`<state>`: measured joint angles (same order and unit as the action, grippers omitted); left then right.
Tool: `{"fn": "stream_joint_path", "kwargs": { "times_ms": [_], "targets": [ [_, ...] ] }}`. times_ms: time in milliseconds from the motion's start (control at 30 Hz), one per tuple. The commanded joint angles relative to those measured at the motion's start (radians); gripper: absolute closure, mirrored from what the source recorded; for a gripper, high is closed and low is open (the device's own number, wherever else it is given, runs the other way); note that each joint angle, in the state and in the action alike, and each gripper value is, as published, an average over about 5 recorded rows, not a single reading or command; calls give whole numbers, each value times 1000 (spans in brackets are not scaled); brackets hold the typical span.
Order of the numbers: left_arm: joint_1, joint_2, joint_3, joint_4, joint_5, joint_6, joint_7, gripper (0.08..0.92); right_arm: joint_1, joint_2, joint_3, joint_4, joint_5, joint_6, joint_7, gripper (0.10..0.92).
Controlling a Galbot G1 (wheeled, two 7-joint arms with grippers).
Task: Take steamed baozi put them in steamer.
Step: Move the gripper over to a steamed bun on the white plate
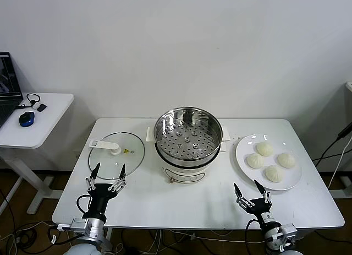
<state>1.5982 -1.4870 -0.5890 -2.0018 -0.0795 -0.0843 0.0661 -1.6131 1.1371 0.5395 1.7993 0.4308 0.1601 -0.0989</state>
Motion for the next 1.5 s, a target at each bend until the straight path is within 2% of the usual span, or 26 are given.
{"fn": "stream_joint_path", "kwargs": {
  "times_ms": [33,267,433,700,967,1200,1500],
  "targets": [
    [0,1,2,0,6,-3,1,177,23,-29,43,3,2,-3,-34,203],
    [0,1,13,9,11,-8,-1,177,120,-186,136,-41,48,-14,-199,203],
    [10,11,33,5,18,-10,-1,177,247,-319,160,-146,59,-35,-347,203],
    [7,11,53,15,35,-22,-6,177,518,-501,51,-387,-28,-40,-617,203],
    [1,14,59,19,38,-20,-3,177,896,-626,-269,-640,-173,-59,-917,203],
    [-1,13,61,31,38,-22,-2,177,1283,-636,-644,-840,-335,-23,-1054,203],
    [1,12,56,41,32,-27,-3,177,1621,-505,-993,-1077,-523,61,-1116,203]
  ]
}}
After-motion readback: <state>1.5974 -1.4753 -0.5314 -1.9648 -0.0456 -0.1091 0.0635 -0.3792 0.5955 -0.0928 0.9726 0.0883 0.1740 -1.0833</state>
